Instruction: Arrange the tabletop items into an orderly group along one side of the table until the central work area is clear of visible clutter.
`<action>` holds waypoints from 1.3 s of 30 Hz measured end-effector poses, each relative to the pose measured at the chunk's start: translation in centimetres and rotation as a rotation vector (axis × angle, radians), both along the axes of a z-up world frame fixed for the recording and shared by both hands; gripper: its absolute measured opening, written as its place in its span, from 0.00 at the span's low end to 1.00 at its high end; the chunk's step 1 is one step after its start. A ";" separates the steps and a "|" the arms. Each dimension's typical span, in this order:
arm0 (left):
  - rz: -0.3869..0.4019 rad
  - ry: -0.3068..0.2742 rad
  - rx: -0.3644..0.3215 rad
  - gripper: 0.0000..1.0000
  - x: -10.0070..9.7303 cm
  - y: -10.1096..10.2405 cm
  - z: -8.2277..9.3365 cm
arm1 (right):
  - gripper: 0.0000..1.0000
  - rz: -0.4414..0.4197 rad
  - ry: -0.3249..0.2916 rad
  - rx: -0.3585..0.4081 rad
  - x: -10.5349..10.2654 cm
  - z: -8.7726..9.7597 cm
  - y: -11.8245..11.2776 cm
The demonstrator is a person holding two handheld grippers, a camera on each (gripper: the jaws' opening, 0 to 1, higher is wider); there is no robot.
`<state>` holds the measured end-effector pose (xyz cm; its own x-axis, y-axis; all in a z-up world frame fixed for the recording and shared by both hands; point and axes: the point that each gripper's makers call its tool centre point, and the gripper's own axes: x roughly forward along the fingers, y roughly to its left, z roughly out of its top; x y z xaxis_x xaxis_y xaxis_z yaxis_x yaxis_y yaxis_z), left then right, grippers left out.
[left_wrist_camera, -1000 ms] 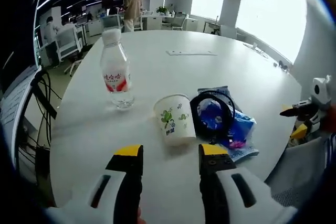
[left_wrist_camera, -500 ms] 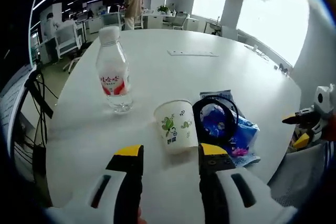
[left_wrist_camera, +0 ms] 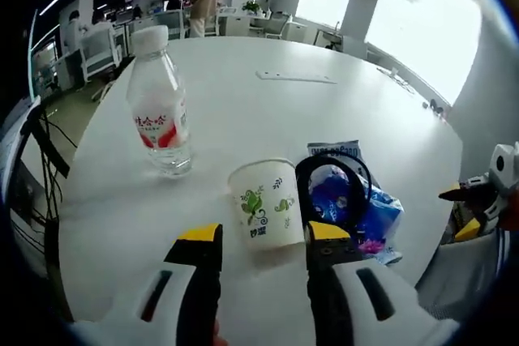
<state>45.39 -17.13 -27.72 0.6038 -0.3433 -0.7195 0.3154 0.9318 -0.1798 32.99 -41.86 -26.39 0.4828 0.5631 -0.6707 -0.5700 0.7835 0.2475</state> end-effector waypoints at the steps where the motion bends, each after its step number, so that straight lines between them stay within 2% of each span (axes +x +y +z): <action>1: 0.000 0.005 -0.001 0.40 0.0 0.0 -0.1 | 0.59 -0.001 0.002 -0.001 -0.1 0.0 0.0; 17: 0.000 0.070 -0.029 0.40 0.7 -1.0 -1.0 | 0.59 -0.017 0.007 -0.002 -0.1 -0.2 -0.6; 39: -0.040 0.145 -0.001 0.40 0.9 -2.0 -2.1 | 0.60 -0.031 0.013 0.001 1.0 0.1 -1.1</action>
